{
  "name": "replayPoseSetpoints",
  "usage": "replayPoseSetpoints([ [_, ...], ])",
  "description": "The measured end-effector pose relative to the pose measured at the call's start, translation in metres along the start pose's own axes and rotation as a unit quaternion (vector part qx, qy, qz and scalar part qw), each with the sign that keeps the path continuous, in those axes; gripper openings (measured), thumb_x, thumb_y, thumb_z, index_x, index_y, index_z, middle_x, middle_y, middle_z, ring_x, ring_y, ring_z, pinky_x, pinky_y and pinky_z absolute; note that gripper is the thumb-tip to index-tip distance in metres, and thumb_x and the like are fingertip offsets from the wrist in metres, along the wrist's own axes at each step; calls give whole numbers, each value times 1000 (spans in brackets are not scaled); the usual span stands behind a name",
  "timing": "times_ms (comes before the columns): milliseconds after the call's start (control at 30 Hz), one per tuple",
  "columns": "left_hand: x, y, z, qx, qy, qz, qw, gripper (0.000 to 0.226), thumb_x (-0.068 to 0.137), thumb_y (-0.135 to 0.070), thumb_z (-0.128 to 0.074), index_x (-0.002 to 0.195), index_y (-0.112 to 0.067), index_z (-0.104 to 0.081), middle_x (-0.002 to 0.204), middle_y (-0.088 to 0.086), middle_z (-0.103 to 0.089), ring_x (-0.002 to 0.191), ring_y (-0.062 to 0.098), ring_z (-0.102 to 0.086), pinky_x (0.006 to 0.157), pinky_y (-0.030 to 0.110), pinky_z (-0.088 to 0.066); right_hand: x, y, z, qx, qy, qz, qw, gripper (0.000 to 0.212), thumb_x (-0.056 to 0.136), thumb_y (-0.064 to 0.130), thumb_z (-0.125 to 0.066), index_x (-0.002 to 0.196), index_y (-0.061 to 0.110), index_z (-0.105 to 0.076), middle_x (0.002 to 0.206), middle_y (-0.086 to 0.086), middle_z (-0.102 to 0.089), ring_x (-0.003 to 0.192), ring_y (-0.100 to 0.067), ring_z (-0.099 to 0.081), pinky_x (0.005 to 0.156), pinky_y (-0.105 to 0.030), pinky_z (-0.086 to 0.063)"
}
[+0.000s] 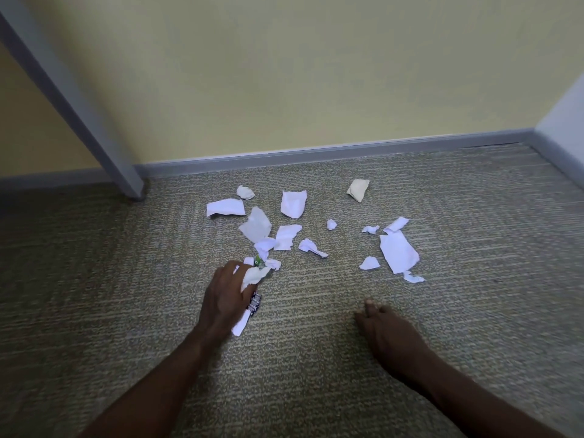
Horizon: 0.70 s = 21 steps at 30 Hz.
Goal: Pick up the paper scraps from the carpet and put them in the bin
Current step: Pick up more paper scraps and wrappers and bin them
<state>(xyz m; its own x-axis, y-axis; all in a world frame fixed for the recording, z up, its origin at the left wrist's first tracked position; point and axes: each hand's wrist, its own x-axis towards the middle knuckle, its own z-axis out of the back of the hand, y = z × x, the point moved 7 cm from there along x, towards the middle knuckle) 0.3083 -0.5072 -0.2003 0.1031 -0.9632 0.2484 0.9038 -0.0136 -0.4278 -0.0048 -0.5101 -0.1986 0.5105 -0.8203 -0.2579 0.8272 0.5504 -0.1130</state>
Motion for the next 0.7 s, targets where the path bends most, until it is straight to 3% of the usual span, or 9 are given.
replayPoseSetpoints([
  [100, -18, -23, 0, -16, 9, 19, 1000, 44, 86, -44, -41, 121, -26, -57, 114, 2, -62, 96, 27, -65, 77, 35, -54, -4, 3, -6, 26, 51, 6, 998, 52, 80, 25, -29, 99, 11, -74, 105, -25, -71, 77, -41, -72, 50, -46, -59],
  [167, -26, -35, 0, -54, -6, 30, 998, 45, 86, -42, -42, 123, -23, -60, 115, 0, -66, 98, 23, -67, 81, 33, -54, -6, 5, -2, 64, 68, 20, 995, 77, 80, 35, -5, 131, 10, -57, 139, -29, -49, 116, -47, -57, 84, -56, -55],
  [200, -30, -40, 1, -101, -14, 41, 994, 39, 88, -38, -44, 121, -25, -61, 112, -5, -67, 99, 17, -67, 83, 29, -52, -9, 2, -1, 87, 65, 9, 994, 88, 76, 39, 7, 143, 13, -43, 153, -24, -33, 133, -43, -43, 100, -52, -46],
  [267, -34, -48, 1, -199, -26, 92, 975, 26, 92, -30, -51, 114, -30, -63, 103, -13, -69, 96, 8, -66, 82, 25, -48, -18, -1, 5, 119, 89, -12, 989, 78, 84, 38, 4, 152, 16, -27, 161, -18, -15, 145, -35, -26, 115, -43, -31],
  [300, -34, -48, 0, -231, -34, 131, 963, 19, 95, -27, -54, 111, -30, -63, 96, -13, -71, 92, 9, -68, 79, 25, -48, -20, 1, 11, 129, 101, -14, 986, 63, 93, 30, -12, 153, 15, -25, 161, -18, -12, 146, -33, -23, 117, -40, -27],
  [367, -34, -47, 2, -277, -61, 197, 938, 14, 98, -22, -57, 110, -20, -62, 87, -8, -71, 81, 13, -68, 73, 25, -47, -20, 5, 18, 167, 101, -17, 981, 58, 92, 15, -44, 148, 7, -32, 157, -24, -21, 143, -32, -30, 115, -33, -27],
  [433, -34, -44, 12, -317, -97, 234, 914, 21, 98, -21, -56, 116, -11, -61, 86, -2, -70, 76, 13, -67, 73, 26, -49, -18, 10, 24, 225, 84, -38, 970, 57, 85, 20, -60, 138, 5, -44, 145, -20, -42, 133, -32, -45, 108, -32, -35],
  [533, -38, -31, 33, -304, -127, 251, 910, 22, 99, -22, -56, 118, -12, -58, 91, 1, -69, 79, 18, -65, 69, 22, -46, -8, 39, 37, 303, 40, -21, 952, 65, 86, 30, -64, 141, 7, -39, 144, -14, -46, 132, -30, -44, 109, -32, -35],
  [700, -55, 5, 39, -180, -87, 201, 959, 16, 96, -17, -57, 112, -19, -58, 95, 3, -71, 84, 23, -66, 70, 28, -42, 15, 114, 47, 298, 34, 76, 951, 83, 87, 33, -66, 153, 28, -16, 161, -14, -13, 145, -35, -21, 115, -48, -28],
])
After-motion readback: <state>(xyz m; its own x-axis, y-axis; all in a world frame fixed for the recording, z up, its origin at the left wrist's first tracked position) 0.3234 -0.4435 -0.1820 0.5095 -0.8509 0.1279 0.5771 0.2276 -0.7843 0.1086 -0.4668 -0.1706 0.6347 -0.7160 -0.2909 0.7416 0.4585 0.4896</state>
